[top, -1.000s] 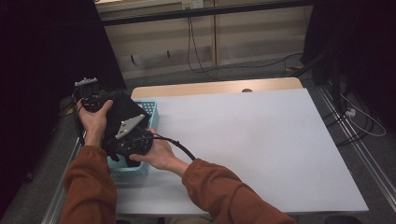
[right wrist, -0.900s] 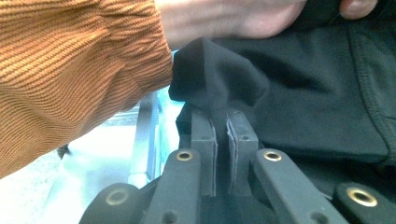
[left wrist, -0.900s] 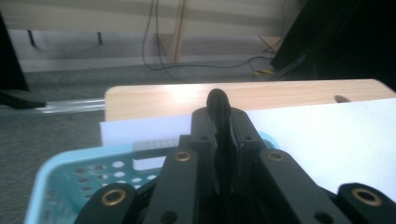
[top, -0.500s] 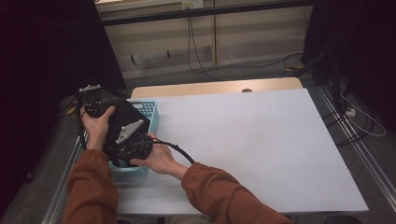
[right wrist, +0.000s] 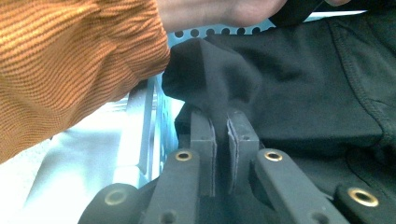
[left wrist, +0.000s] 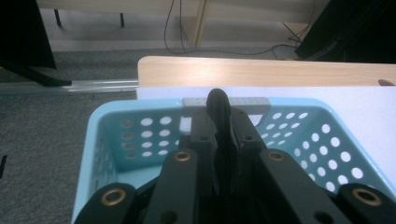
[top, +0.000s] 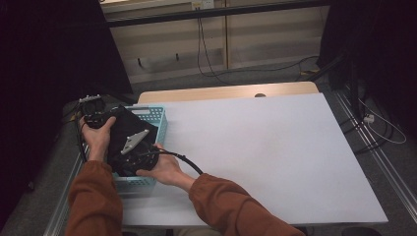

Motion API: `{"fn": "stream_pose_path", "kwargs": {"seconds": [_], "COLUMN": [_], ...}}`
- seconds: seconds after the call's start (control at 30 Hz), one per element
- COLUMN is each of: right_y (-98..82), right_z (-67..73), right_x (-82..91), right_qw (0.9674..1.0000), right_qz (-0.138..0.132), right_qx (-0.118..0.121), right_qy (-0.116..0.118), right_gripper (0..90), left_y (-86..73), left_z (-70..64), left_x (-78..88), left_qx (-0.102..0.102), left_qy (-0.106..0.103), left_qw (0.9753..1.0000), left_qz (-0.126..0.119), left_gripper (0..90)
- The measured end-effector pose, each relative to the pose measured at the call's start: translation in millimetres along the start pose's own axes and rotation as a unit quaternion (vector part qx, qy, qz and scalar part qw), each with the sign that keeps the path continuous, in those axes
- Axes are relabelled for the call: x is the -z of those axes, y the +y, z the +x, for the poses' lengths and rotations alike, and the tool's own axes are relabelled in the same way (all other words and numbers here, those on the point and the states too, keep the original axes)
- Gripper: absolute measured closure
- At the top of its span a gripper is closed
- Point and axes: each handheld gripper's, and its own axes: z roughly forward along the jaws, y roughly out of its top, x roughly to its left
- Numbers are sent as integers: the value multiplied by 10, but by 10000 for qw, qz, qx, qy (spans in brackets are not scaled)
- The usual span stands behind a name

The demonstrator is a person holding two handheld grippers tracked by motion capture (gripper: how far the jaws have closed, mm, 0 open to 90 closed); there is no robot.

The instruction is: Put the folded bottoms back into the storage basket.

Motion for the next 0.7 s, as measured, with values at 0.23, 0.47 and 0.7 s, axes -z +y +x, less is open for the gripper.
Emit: {"fn": "stream_pose_path", "kwargs": {"seconds": [0.23,0.47,0.7], "right_y": [10,17,22], "right_z": [15,3,3], "right_x": [-32,-52,-45], "right_qw": [10000,9999,9999], "right_qz": [76,131,143], "right_qx": [34,10,-26], "right_qy": [-37,-32,67], "right_gripper": [841,838,783], "left_y": [-54,-57,-58], "left_z": [84,68,105], "left_x": [-14,-42,-34], "left_qx": [37,-35,56], "left_qy": [115,135,303], "left_qw": [9999,9999,9995], "left_qz": [54,82,-17], "left_gripper": [824,822,725]}}
